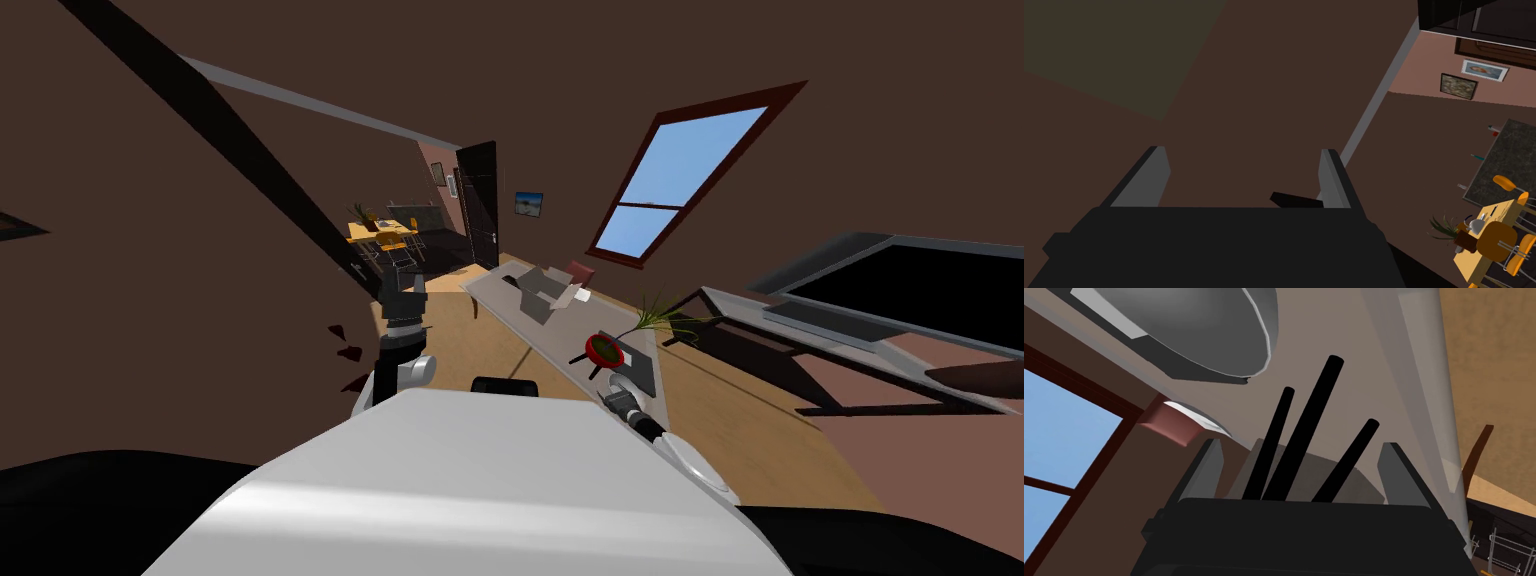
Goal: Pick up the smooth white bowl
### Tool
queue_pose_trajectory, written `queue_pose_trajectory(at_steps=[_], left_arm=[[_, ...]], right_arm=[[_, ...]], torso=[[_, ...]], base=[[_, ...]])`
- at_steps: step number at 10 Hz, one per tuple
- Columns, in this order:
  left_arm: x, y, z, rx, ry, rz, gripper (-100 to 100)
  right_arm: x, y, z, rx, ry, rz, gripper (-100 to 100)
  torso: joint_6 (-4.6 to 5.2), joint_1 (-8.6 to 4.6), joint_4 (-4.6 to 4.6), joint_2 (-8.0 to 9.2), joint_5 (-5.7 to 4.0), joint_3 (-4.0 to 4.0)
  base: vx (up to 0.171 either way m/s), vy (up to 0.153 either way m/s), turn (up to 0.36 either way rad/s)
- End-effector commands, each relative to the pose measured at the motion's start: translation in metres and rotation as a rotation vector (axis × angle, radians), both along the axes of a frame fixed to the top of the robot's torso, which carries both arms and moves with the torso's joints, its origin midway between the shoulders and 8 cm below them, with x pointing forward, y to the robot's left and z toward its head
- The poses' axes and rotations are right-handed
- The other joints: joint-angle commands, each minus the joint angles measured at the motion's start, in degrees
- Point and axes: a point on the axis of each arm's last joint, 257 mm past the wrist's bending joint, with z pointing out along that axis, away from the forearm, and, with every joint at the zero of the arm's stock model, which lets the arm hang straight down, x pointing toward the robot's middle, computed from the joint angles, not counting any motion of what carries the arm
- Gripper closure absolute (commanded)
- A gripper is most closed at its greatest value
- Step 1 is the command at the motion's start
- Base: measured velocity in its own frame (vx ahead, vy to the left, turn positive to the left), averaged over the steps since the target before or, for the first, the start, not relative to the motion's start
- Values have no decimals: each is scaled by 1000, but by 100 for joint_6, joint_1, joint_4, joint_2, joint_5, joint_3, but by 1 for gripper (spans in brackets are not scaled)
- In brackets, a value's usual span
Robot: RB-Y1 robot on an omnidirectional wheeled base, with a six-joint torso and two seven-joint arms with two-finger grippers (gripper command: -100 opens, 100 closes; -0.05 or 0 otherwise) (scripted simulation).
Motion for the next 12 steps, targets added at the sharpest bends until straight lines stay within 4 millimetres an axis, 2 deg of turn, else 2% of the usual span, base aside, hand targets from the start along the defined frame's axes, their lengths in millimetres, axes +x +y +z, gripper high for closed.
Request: queue_pose_trajectory(at_steps=[1,4,5,6,7,9,10,11,12], left_arm=[[0,0,0,0,0,0,0],[0,0,0,0,0,0,0],[0,0,0,0,0,0,0],[0,0,0,0,0,0,0],[0,0,0,0,0,0,0],[0,0,0,0,0,0,0],[0,0,0,0,0,0,0],[0,0,0,0,0,0,0],[0,0,0,0,0,0,0]], right_arm=[[-28,-19,-12,-61,77,0,-100],[-78,-51,-29,-151,203,-5,-100],[-78,-51,-29,-151,203,-5,-100],[-106,-68,-35,-193,269,-9,-100],[-106,-68,-35,-193,269,-9,-100],[-129,-78,-40,-218,321,-15,-100],[-129,-78,-40,-218,321,-15,-100],[-139,-80,-43,-224,341,-17,-100],[-159,-71,-55,-209,381,-19,-100]], torso=[[0,0,0,0,0,0],[0,-3,-1,-6,0,-3],[1,-5,-1,-4,-1,-3],[5,-6,0,1,0,0],[1,-10,0,1,-1,1],[3,-10,0,2,-2,1],[3,-12,1,3,-2,1],[5,-9,1,6,-2,3],[4,-7,1,7,-2,4]], base=[[38,18,214],[42,5,182],[24,-9,47],[29,-15,183],[27,-21,92],[24,-20,86],[12,-17,35],[9,-10,51],[15,-19,116]])
